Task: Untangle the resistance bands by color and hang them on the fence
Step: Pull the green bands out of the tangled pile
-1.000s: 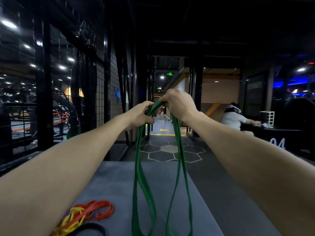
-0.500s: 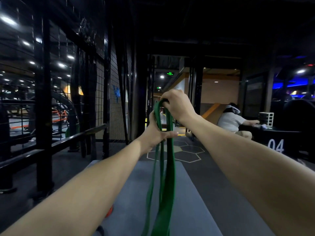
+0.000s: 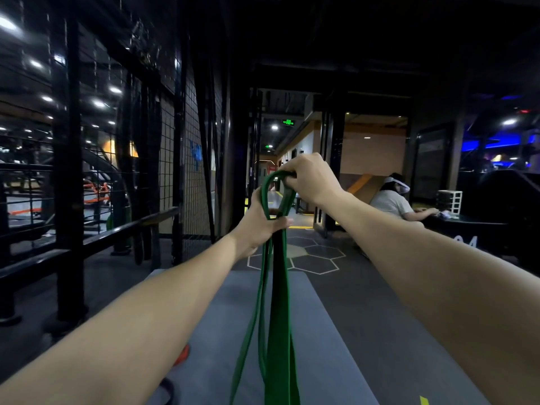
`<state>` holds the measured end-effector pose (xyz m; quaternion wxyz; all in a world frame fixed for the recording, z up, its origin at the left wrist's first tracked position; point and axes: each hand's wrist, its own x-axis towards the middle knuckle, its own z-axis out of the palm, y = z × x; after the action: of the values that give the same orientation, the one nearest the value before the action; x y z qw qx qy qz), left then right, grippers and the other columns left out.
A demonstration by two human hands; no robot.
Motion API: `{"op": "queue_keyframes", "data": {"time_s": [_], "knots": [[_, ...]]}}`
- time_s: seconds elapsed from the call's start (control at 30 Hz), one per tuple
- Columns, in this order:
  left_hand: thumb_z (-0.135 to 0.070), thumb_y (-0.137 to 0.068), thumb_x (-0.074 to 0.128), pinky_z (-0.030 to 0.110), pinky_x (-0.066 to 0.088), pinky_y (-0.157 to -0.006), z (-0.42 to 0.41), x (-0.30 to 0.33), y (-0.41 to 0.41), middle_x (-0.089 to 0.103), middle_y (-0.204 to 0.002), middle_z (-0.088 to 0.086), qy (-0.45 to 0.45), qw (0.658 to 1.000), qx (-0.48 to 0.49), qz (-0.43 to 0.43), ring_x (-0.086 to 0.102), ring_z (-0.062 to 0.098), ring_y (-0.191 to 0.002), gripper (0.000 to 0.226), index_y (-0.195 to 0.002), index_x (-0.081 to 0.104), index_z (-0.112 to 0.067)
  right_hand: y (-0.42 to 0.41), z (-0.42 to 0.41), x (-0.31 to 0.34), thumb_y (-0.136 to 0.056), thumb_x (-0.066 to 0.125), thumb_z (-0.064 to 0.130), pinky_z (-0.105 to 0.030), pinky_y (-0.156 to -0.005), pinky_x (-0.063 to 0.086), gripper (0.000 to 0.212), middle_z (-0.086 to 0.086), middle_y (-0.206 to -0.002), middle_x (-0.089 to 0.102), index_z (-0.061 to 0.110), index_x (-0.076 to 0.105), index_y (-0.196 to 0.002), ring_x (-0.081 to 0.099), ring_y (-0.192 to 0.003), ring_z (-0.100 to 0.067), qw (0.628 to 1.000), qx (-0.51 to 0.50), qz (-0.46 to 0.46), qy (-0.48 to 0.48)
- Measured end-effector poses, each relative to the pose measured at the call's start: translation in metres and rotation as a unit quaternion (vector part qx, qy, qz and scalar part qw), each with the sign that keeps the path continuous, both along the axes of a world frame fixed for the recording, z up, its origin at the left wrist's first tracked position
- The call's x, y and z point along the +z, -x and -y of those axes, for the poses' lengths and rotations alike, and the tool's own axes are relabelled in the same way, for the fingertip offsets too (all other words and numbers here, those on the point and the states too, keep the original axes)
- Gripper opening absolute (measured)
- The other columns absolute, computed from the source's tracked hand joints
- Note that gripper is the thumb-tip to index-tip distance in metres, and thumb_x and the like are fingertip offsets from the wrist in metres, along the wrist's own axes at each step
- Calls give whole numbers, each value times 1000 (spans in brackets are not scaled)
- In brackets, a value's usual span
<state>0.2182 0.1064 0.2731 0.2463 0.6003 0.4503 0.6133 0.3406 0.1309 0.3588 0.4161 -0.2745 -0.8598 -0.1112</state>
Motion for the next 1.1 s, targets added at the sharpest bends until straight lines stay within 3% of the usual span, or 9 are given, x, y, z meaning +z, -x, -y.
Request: {"op": "queue_keyframes", "data": {"time_s": [0.1, 0.2, 0.37, 0.5, 0.67, 0.8, 0.9, 1.0, 1.1], "knots": [[-24, -55, 87, 48, 46, -99, 3, 7, -3, 42, -132, 13, 12, 1000, 18, -3, 47, 33, -123, 110, -136, 13, -38, 5, 3, 8, -87, 52, 1, -43, -77, 55, 29, -12, -100, 70, 10, 70, -107, 66, -84, -31, 999, -6, -20, -41], [-37, -41, 92, 49, 43, -102, 4, 1, -15, 45, -128, 8, 30, 998, 48, -23, 50, 30, -120, 125, -133, 9, -46, 11, 4, 11, -86, 50, -1, -44, -76, 55, 30, -13, -100, 70, 9, 71, -105, 66, -83, -33, 997, -12, -36, -62], [-7, -59, 86, 41, 47, -98, -6, -26, -32, 55, -115, 4, 44, 995, 89, 16, 55, 22, -109, 101, -131, 18, -29, 9, 6, 10, -80, 47, -5, -42, -71, 56, 31, -15, -90, 71, 5, 73, -94, 65, -78, -35, 995, -19, -85, -41], [-1, -72, 71, 24, 45, -71, -4, -43, -41, 54, -85, -5, 106, 986, 128, -27, 53, 12, -77, 64, -124, 35, -14, -8, 5, 11, -82, 47, -4, -40, -71, 53, 25, -17, -85, 69, -1, 71, -88, 62, -81, -34, 992, -39, -119, -19], [0, -77, 61, 23, 43, -62, -11, -76, -31, 54, -82, 1, 172, 976, 122, -46, 53, 19, -77, 45, -117, 46, -13, -39, -3, 7, -90, 45, 1, -31, -77, 40, 28, -15, -104, 66, 2, 69, -104, 47, -109, -32, 982, -72, -173, 26], [7, -81, 50, 22, 35, -50, -23, -100, -25, 43, -67, 2, 188, 971, 131, -65, 40, 15, -57, 27, -100, 43, -12, -57, -20, -11, -87, 47, 0, -38, -78, 49, 24, -19, -95, 67, -2, 70, -95, 57, -94, -35, 969, -89, -224, 49], [6, -80, 48, 26, 39, -59, -37, -112, -15, 50, -75, 7, 180, 964, 161, -110, 48, 21, -64, 22, -94, 47, -12, -61, -41, -33, -86, 49, 1, -37, -75, 49, 23, -19, -93, 67, 0, 71, -94, 55, -83, -28, 964, -104, -233, 76], [9, -83, 47, 22, 35, -52, -50, -108, 12, 54, -90, 12, 159, 958, 182, -155, 52, 22, -68, 28, -103, 53, -10, -61, -70, -60, -85, 54, 3, -35, -78, 50, 22, -16, -99, 68, 5, 69, -101, 60, -93, -31, 953, -121, -254, 115], [9, -84, 49, 24, 36, -65, -59, -86, 57, 60, -111, 17, 145, 924, 231, -268, 59, 29, -101, 39, -121, 56, -3, -51, -95, -95, -86, 55, 4, -26, -72, 40, 19, -14, -103, 66, 4, 65, -103, 59, -99, -31, 941, -132, -269, 158]]}}
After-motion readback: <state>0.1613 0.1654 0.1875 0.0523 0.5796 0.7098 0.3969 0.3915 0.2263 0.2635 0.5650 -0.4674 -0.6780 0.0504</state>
